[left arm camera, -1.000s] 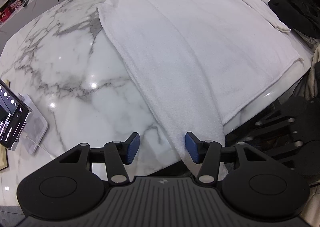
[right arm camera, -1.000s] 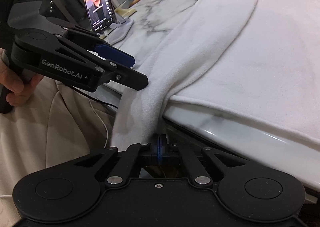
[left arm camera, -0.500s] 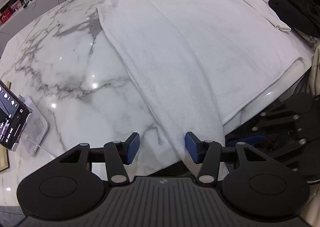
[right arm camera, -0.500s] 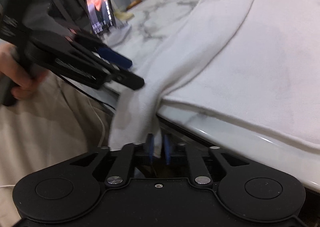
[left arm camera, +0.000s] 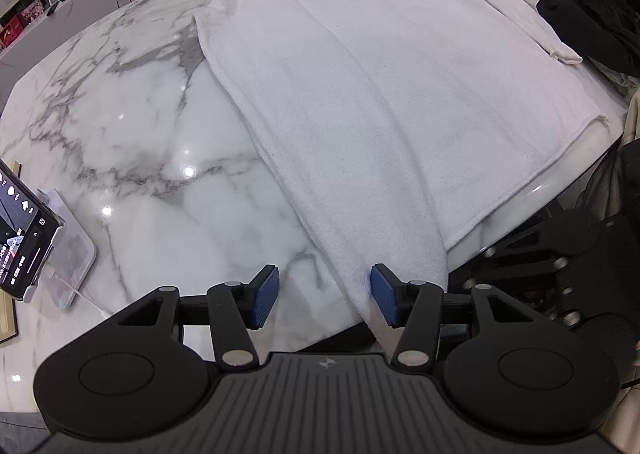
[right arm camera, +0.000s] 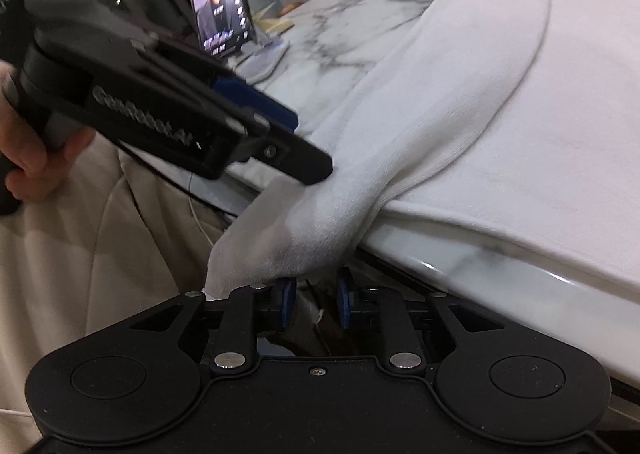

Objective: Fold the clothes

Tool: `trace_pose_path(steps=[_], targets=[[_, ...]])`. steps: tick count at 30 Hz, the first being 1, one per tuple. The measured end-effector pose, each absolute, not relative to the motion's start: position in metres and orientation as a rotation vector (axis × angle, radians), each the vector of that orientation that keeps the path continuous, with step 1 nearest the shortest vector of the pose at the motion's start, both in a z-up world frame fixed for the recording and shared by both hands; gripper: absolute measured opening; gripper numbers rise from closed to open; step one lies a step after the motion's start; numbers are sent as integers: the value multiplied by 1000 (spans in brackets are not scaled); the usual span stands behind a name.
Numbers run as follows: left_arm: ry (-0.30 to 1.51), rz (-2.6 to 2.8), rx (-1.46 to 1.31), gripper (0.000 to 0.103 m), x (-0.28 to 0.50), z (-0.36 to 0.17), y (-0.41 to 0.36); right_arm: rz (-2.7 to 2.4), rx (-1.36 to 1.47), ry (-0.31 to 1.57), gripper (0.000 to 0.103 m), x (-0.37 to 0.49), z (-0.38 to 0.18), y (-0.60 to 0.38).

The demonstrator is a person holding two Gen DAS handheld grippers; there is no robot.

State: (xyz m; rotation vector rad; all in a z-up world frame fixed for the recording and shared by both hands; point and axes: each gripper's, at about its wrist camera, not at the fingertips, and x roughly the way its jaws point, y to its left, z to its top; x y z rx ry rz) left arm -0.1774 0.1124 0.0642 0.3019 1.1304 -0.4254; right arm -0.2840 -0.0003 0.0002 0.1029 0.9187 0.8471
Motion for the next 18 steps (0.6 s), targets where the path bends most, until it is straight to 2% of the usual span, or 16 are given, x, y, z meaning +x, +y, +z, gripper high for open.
trace_pose_path(steps=[10,11,12,13,18], targets=[[1131,-426,301,50,-177,64,112,850,184,753,24,-291,33,-19],[1131,-426,299,50,-177,64,112,849,188,747,21,-290,34,-19],[1132,-426,297,50,-177,64,113,847,180,752,8,-286,35,-17],[1132,-426,296,50,-177,64,112,844,172,756,3,-284,37,-15],[1132,-425,300,50,-177,64,111,826,149,768,2,-286,46,-23]])
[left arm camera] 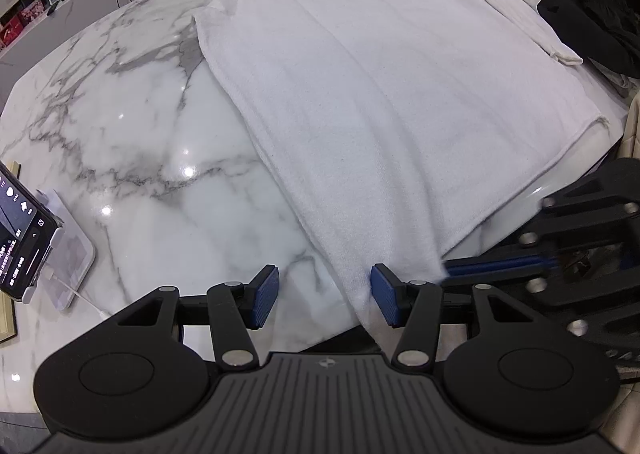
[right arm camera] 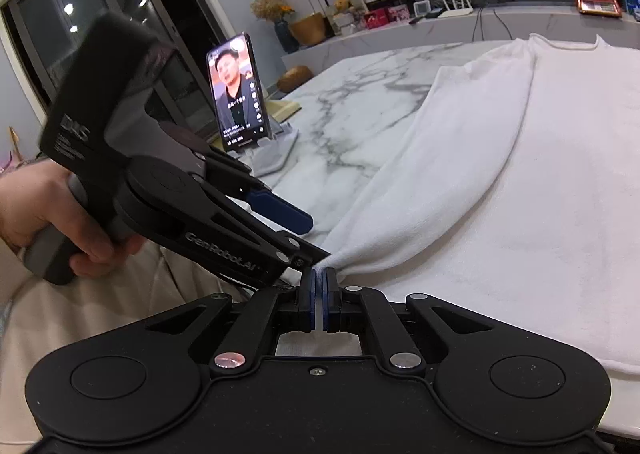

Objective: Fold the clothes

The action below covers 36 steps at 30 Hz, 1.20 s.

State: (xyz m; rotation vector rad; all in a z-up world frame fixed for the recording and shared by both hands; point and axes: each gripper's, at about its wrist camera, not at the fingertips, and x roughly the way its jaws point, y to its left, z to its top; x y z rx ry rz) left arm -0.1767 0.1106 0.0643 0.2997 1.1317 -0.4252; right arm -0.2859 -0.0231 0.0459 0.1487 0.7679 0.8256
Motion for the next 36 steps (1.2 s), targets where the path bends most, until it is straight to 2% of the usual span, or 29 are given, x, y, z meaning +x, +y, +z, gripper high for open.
trace_pose_path(steps=[8,13,17,30,32,36], targets=[[1126,-427,322,50,-177,64,107,776,83,835,0,-305,62,-48],[1128,-424,327,50,-177,65,106,701,5,814,3,-301,58,-47],[1107,-430,332,46,-177,73,102,660,4,813,4,-291,61,-55],[976,-501,289,45,-112,106,49,256,-45,793,8,-226,85,-195],[953,-523,264,45,-95,112,34,185,-33,797,10,-206,93,-228],[931,-576,207,45,-55,120,1,97,20,812,27,-170,99,-274]])
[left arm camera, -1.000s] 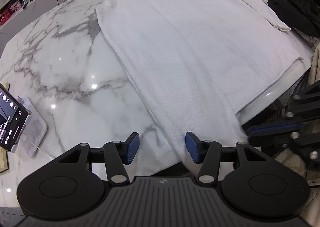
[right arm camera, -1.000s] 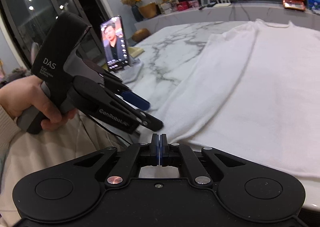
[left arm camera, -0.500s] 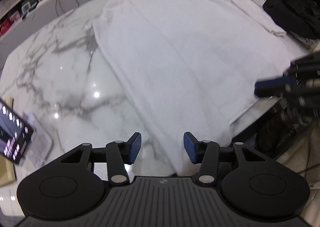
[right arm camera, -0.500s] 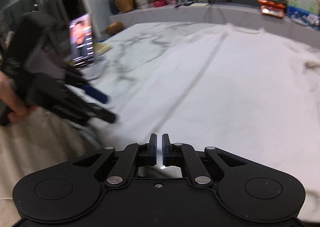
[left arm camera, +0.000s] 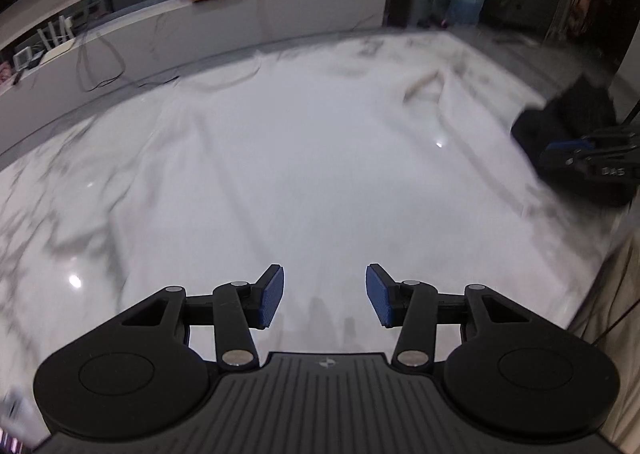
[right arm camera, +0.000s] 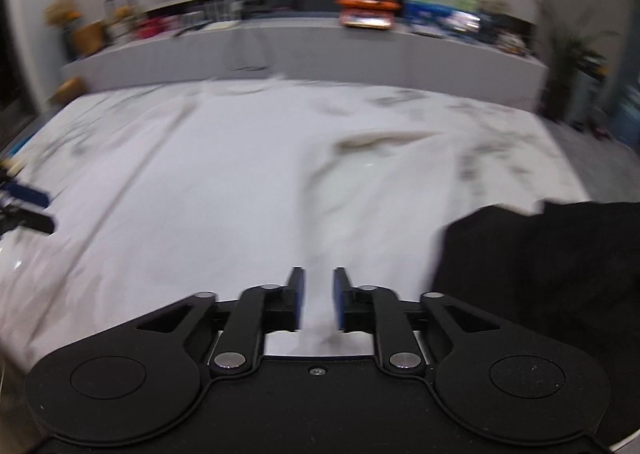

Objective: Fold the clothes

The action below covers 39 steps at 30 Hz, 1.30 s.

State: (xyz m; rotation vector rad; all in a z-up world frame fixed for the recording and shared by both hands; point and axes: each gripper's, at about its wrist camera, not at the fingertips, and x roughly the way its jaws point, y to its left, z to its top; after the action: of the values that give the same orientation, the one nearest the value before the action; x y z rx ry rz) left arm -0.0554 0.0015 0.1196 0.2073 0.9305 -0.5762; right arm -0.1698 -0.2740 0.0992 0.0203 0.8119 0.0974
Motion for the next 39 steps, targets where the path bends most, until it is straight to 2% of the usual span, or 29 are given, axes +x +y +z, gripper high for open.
trace_pose_path(steps=[2,5,8,10,19,27,29,30,31,39], targets=[[930,-595,197,45,-36,118,-16,44,74,831,32,-143,99,-308],[931,-609,189,43,-6,110,-44,0,144,873,33,-108,87,-332],[939,-604,171,34,31,98,-74,4,163,902,33,-78,74,-338],[953,-607,146,32,49,92,-86,-8,139,904,33,-65,71,-337],[982,-701,132,31,104,63,-153,-113,245,913,33,-11,58,-373],[1003,-712,155,31,111,45,-162,-89,282,932,33,1,48,-376],[1003,-712,145,31,113,45,-163,-72,282,924,27,1,47,-375],[1003,-711,140,31,113,46,-164,-57,292,926,4,1,47,-374],[1005,-709,139,31,114,45,-165,-47,303,926,1,2,46,-375],[985,-679,127,31,110,68,-145,103,288,753,1,-24,96,-354]])
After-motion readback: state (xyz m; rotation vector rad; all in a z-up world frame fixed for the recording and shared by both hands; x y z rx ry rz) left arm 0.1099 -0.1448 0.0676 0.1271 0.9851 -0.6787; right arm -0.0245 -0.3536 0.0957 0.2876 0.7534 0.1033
